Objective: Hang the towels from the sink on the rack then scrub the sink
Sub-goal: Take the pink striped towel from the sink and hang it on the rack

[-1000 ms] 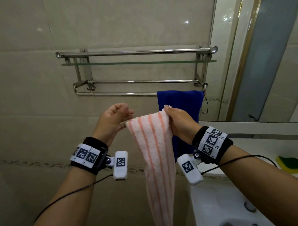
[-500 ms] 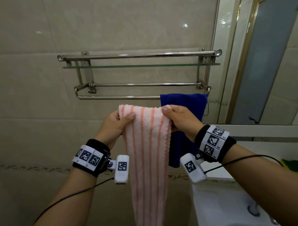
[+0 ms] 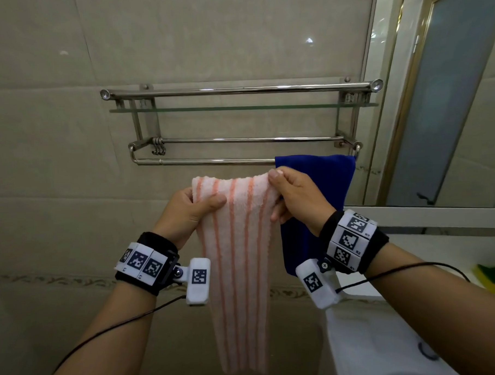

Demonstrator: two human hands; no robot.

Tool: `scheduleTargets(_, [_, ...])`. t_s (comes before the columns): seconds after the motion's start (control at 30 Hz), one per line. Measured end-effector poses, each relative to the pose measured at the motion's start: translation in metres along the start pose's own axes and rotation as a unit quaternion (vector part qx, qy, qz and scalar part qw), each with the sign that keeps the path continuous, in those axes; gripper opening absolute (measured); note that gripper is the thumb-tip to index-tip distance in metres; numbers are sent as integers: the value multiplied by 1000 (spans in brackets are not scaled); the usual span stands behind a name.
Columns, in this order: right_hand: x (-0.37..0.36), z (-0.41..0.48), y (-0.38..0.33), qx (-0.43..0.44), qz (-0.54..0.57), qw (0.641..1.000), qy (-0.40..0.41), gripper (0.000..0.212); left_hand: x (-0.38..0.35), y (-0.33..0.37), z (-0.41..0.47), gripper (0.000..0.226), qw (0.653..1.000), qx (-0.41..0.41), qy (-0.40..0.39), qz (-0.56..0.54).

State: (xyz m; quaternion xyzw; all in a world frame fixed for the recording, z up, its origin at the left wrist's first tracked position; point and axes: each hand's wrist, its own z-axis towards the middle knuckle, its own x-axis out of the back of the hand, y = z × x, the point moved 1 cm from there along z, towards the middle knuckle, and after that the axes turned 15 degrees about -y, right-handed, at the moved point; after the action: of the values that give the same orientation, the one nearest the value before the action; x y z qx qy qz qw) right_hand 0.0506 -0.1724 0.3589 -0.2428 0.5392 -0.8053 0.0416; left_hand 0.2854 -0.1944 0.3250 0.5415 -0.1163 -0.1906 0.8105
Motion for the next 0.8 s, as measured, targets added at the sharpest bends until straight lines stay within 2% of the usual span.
scheduleTargets(0.07, [1,4,2,16,-6,1000,13,30,3,0,-1,37,999,-9,0,-35])
scheduleTargets(0.17, [-5,3,9,-62,0,997,-49,31,1,-7,-1,28,1000,1,1,-15])
scheduleTargets(0.33, [-7,10,13,-62,58,996,31,30,-4,-19,0,31,999,39,9,-36])
scheduleTargets(0.43, [-11,14,19,-66,-14,998,-15,24,-3,-18,5,25,999,42,12,-17])
scheduleTargets(0.53, [-8,16,17,-76,-75,989,-100,36,2,-13,12,28,999,33,23,-2])
scheduleTargets(0.67, [-1,21,6,-29,-53,995,-82,17,16,1,21,3,994,61,45,83])
scheduleTargets(0.8, [4,29,-10,10,42,998,-53,13,28,23,27,16,991,51,43,112])
